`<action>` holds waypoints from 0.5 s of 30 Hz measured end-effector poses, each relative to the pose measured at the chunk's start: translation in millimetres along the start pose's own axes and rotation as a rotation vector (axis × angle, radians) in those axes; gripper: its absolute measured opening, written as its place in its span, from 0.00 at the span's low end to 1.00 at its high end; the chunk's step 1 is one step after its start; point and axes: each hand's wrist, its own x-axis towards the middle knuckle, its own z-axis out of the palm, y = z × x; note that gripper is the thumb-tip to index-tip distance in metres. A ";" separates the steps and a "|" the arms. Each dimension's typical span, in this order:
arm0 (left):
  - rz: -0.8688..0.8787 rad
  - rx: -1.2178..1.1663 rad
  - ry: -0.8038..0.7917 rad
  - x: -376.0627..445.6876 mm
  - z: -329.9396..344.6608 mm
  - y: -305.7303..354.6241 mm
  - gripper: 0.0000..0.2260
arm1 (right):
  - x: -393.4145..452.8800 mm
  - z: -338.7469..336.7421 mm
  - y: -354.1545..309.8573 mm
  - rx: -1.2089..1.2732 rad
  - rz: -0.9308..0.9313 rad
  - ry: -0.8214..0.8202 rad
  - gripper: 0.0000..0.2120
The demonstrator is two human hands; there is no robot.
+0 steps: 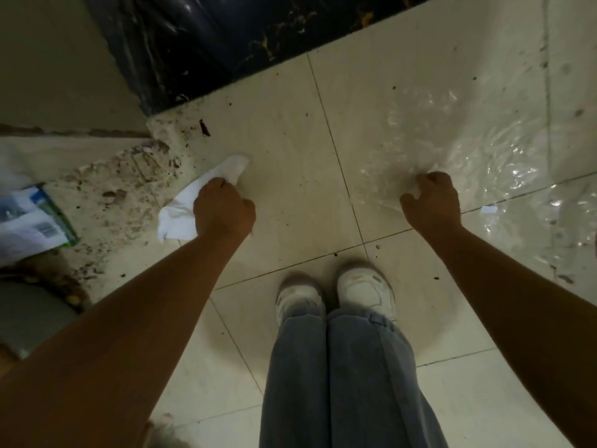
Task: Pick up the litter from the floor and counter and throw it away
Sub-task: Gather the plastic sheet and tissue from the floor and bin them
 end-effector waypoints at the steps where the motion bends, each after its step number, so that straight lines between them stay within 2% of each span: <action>1: 0.001 -0.023 0.020 -4.2 -2.1 2.6 0.18 | -1.6 0.0 -0.7 0.011 -0.005 0.016 0.23; 5: 0.111 -0.054 0.081 -17.7 -7.8 12.2 0.13 | -8.8 1.8 -0.4 -0.046 -0.018 0.032 0.39; 7: 0.204 -0.047 0.116 -19.1 -6.6 16.5 0.12 | -10.5 6.4 1.6 -0.092 -0.032 0.024 0.41; 11: 0.289 -0.060 0.163 -21.3 2.6 27.0 0.10 | -8.3 17.2 13.5 -0.164 -0.101 0.070 0.33; 15: 0.307 -0.049 0.129 -29.2 12.8 36.3 0.08 | -6.2 25.5 27.9 -0.156 -0.179 0.079 0.21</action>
